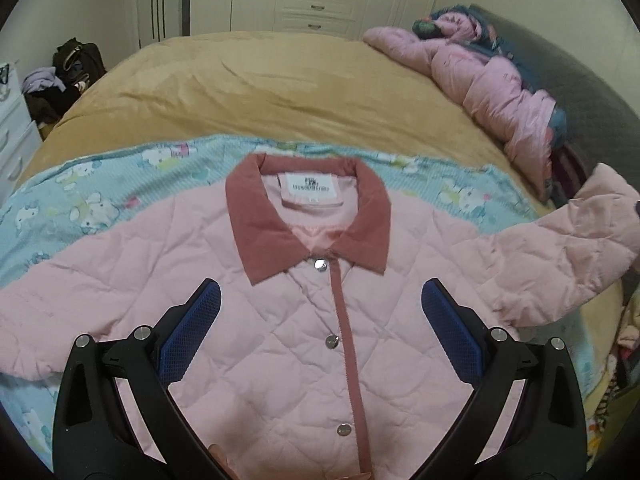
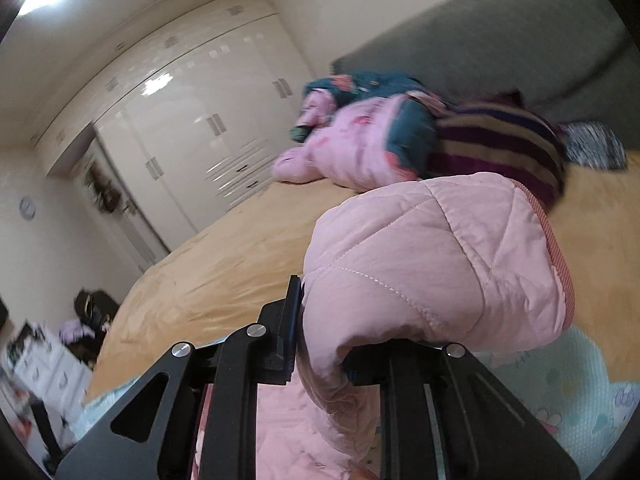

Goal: Fold large clothes
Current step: 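Close the right gripper on the pink sleeve cuff, then carry the held sleeve across the coat body toward the collar with the right gripper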

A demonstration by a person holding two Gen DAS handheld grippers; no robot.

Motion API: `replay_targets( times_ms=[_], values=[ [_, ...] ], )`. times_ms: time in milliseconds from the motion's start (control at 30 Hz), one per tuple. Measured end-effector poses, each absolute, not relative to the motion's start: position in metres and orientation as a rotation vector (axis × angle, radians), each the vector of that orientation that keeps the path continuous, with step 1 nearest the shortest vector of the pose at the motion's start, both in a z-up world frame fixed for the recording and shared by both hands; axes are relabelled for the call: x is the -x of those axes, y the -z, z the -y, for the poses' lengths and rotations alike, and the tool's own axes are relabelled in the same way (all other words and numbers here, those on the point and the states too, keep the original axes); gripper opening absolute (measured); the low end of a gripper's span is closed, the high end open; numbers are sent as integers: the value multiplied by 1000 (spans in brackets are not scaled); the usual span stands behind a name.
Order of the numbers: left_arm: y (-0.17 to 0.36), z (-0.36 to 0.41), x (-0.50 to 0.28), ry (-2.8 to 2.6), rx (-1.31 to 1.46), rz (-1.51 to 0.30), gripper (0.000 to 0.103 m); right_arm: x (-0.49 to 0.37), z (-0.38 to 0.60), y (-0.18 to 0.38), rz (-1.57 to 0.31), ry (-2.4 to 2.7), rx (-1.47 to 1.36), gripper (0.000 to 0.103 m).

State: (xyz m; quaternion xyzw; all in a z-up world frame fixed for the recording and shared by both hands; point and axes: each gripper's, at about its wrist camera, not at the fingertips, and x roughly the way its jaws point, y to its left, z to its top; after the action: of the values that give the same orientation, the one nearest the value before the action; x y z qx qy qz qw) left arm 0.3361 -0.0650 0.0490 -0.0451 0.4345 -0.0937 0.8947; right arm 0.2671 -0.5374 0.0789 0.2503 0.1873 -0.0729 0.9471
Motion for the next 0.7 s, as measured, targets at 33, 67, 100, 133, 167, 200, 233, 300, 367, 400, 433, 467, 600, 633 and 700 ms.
replay_targets(
  times_ms=[33,67,100,133,167,200,233,300,367,400,433,467,600,633,700],
  values=[
    [-54,62,-336,197,103,-894,94,-270,526,-85,-380,132,-480,17],
    [-59,57,-334,198,113,-885,94,-273,515,-91,-379,112,-454,17],
    [-65,52,-334,196,120,-877,94,-275,507,-95,-379,99,-438,17],
    [-68,48,-333,192,123,-871,94,-278,495,-100,-379,75,-408,17],
    [-72,42,-332,185,131,-863,94,-281,484,-104,-379,56,-385,17],
    [-75,36,-332,179,141,-858,94,-281,475,-107,-378,42,-369,17],
    [-77,31,-331,177,151,-857,94,-284,461,-110,-379,19,-345,17],
    [-80,18,-330,170,169,-853,94,-290,445,-113,-384,-5,-320,17],
    [-81,8,-329,162,175,-851,94,-297,422,-113,-391,-37,-281,17],
    [-80,3,-328,158,176,-851,94,-297,412,-113,-393,-48,-269,17],
    [-79,-3,-328,156,178,-854,94,-301,401,-112,-398,-62,-254,17],
    [-77,-8,-328,154,177,-855,94,-304,390,-110,-402,-78,-245,17],
    [-69,-30,-329,133,176,-864,94,-313,351,-102,-414,-128,-208,17],
    [-66,-37,-329,128,188,-868,94,-317,339,-97,-420,-145,-192,17],
    [-59,-48,-332,122,212,-878,94,-319,321,-91,-429,-171,-182,17]
  ],
)
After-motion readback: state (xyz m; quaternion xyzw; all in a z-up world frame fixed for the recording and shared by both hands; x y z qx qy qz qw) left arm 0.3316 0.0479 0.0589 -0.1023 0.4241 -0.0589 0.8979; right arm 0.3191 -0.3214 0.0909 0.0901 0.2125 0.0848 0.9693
